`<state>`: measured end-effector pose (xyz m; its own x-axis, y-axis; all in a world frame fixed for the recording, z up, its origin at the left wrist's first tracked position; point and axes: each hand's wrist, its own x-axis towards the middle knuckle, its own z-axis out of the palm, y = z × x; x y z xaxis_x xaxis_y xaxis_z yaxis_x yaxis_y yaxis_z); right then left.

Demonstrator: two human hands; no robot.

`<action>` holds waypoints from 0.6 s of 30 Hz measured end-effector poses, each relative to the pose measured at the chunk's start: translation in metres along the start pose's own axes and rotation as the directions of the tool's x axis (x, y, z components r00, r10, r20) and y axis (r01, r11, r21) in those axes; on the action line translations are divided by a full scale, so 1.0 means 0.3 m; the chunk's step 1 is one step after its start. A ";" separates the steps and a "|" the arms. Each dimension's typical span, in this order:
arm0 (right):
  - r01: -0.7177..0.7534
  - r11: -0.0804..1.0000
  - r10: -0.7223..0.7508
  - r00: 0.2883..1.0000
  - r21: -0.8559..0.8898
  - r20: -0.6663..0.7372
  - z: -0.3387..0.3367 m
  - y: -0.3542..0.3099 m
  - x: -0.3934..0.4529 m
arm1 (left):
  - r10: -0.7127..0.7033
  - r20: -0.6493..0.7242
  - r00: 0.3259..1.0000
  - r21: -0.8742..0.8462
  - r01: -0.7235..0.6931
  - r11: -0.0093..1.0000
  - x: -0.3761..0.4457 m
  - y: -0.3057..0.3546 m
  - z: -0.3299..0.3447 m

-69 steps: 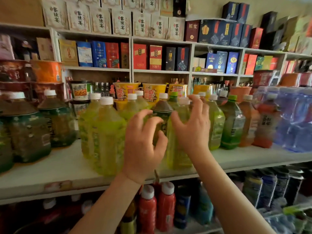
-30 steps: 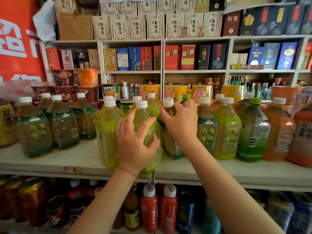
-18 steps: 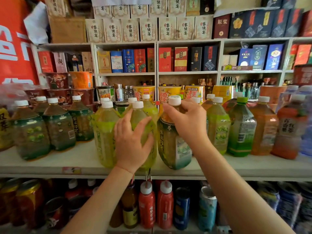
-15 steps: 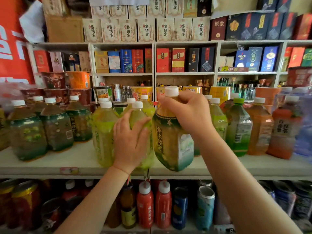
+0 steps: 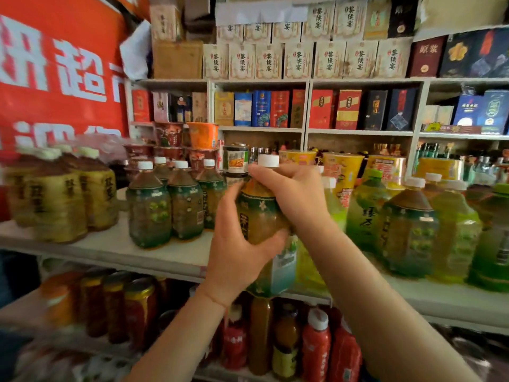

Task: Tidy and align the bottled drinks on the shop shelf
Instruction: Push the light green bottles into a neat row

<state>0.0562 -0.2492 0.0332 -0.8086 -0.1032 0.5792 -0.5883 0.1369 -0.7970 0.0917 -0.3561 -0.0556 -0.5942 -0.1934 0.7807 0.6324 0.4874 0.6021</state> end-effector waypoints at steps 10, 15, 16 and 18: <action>0.040 0.994 -0.025 0.989 -0.103 0.146 0.432 0.045 0.146 | -0.050 -0.150 0.987 0.252 0.087 0.964 0.162 -0.296 -0.252; 0.009 0.938 0.138 0.906 -0.345 0.399 0.528 0.139 0.163 | -0.226 -0.177 0.958 0.204 0.260 0.944 0.179 -0.446 -0.301; -0.016 0.938 0.172 0.888 -0.346 0.427 0.534 0.155 0.164 | -0.206 -0.197 0.958 0.233 0.250 0.940 0.176 -0.465 -0.305; -0.032 0.945 0.177 0.888 -0.326 0.425 0.545 0.173 0.167 | -0.137 -0.214 0.967 0.330 0.203 0.922 0.178 -0.491 -0.315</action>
<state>-0.0143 -0.4084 -0.0071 -0.8206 -0.4862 0.3004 -0.5309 0.4539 -0.7156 0.0138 -0.5188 -0.0867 -0.5548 -0.4357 0.7087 0.2984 0.6910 0.6584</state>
